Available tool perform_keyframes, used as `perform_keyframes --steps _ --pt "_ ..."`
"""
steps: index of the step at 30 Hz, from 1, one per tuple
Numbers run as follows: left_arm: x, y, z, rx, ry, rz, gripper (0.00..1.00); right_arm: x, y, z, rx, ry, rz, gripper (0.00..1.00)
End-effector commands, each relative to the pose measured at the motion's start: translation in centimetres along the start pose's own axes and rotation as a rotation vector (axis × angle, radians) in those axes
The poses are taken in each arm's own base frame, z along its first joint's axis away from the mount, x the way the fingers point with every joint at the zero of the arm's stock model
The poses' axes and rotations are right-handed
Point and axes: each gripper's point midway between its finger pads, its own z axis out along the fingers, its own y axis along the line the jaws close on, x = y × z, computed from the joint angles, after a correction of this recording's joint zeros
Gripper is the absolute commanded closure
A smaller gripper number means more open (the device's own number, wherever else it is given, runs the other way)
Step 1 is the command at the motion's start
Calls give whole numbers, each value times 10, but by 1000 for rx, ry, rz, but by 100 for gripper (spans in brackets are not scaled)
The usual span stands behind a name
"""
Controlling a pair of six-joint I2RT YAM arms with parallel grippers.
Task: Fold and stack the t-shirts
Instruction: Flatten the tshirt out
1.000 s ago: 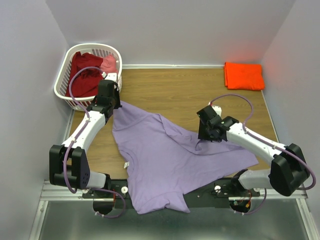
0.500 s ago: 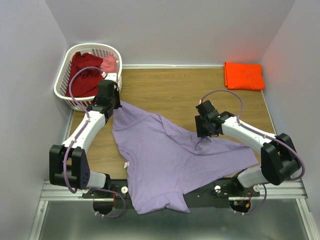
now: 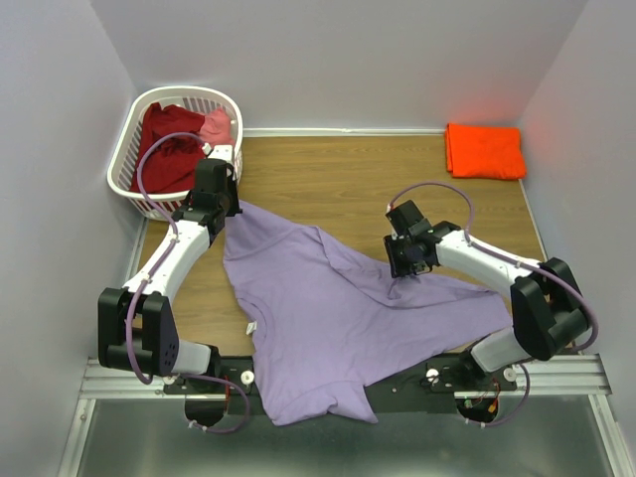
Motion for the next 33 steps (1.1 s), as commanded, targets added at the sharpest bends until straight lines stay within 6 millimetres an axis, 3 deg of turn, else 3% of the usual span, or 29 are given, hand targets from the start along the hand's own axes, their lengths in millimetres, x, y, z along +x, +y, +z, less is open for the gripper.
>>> perform_keyframes --steps 1,6,11,16,19,20,21,23,24,26,27,28,30,31,33 --pt "0 1 1 -5 2 13 100 0 4 6 -23 21 -15 60" --pt "0 2 1 -6 3 12 100 -2 -4 5 19 13 -10 62" --pt "0 2 1 -6 5 14 100 -6 -15 2 76 1 -10 75" --pt "-1 2 1 -6 2 10 100 -25 -29 -8 148 -62 -6 92" --pt "-7 -1 5 1 -1 11 100 -47 -49 -16 233 -115 13 98" --pt "-10 -1 6 0 5 12 100 -65 -61 -24 265 -154 43 99" --pt "-28 -4 5 5 -24 5 100 -74 -75 -28 330 -176 54 99" --pt "-35 -9 12 24 -14 0 100 -91 -95 -29 408 -189 67 99" --pt "-52 -14 12 40 -43 -7 100 -113 -111 -39 463 -236 101 99" --pt "-59 -22 23 62 -36 -12 100 -132 -124 -32 505 -245 92 99" --pt "-76 -28 23 72 -60 -17 100 -144 -133 -33 517 -264 106 99" --pt "-75 -31 32 74 -45 -18 100 -161 -134 -35 513 -291 90 99" --pt "-94 -38 37 81 -76 -33 100 -179 -145 -19 524 -308 92 99" --pt "-91 -40 48 84 -61 -32 100 -195 -150 -22 533 -334 88 99" --pt "-106 -44 54 90 -84 -35 100 -199 -167 -1 567 -303 93 99"
